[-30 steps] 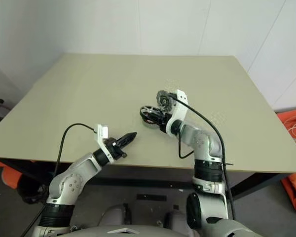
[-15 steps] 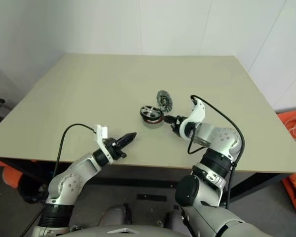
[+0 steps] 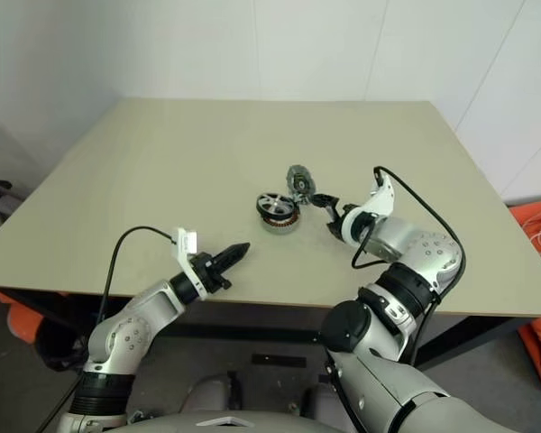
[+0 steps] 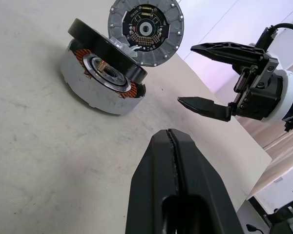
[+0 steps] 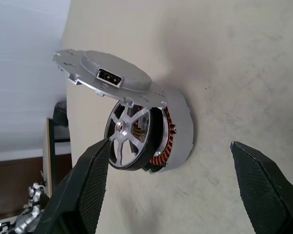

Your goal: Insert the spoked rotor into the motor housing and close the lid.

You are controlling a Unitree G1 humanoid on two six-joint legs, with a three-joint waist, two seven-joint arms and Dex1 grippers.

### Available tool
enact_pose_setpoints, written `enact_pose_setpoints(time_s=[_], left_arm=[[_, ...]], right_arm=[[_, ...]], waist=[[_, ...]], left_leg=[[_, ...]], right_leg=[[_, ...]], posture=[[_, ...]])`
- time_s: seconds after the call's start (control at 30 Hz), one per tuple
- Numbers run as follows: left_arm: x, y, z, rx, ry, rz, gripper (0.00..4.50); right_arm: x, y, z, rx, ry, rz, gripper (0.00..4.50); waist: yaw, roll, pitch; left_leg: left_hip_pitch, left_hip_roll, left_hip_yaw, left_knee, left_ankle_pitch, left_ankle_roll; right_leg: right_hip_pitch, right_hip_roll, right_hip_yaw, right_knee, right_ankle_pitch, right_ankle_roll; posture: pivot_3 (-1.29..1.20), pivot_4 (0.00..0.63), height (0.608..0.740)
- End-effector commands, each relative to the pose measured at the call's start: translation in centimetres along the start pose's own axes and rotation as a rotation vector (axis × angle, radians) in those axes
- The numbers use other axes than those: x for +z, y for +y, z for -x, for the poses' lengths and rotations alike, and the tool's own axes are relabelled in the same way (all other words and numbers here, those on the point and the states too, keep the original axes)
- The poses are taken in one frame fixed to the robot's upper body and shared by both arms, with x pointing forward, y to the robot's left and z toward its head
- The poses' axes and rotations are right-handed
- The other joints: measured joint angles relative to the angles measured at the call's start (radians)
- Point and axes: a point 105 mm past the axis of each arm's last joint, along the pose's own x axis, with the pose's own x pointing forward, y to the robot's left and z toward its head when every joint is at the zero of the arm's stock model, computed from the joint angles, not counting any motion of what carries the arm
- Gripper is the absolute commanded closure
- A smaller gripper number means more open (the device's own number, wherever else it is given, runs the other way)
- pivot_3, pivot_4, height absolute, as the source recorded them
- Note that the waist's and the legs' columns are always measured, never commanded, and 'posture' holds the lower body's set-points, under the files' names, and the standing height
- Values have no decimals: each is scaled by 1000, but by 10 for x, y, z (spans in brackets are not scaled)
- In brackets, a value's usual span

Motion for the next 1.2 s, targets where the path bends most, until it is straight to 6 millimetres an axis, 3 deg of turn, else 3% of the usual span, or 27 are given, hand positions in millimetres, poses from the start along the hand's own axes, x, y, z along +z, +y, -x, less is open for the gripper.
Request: enact_pose_setpoints(time_s=[0.03, 0.3, 0.5, 0.8, 1.2], left_arm=[[11, -7, -1, -36, -29, -20, 4500], [10, -7, -2, -34, -22, -20, 4500], [9, -7, -2, -37, -18, -18, 4500], [9, -7, -2, -37, -16, -19, 4500], [8, -8, -1, -42, -7, -17, 4500]], right_arm=[[-61, 73, -27, 231, 176, -28, 33], [-78, 92, -24, 342, 250, -30, 33], [-88, 71, -22, 290, 298, 164, 33], [-96, 48, -25, 261, 352, 124, 33], [-91, 47, -29, 256, 309, 69, 33]], waist=[[0, 1, 0], [-1, 3, 0], [0, 7, 0], [6, 6, -1], [2, 7, -1]], left_leg=[[0, 0, 0, 0, 0, 0], [0, 0, 0, 0, 0, 0], [0, 1, 0, 0, 0, -1], [-1, -1, -1, 0, 0, -1], [-1, 0, -1, 0, 1, -2]], right_leg=[[0, 0, 0, 0, 0, 0], [0, 0, 0, 0, 0, 0], [0, 0, 0, 0, 0, 0], [0, -1, 0, 0, 0, 2], [0, 0, 0, 0, 1, 2]], posture=[[0, 0, 740], [0, 0, 740], [0, 0, 740], [0, 0, 740], [0, 0, 740]])
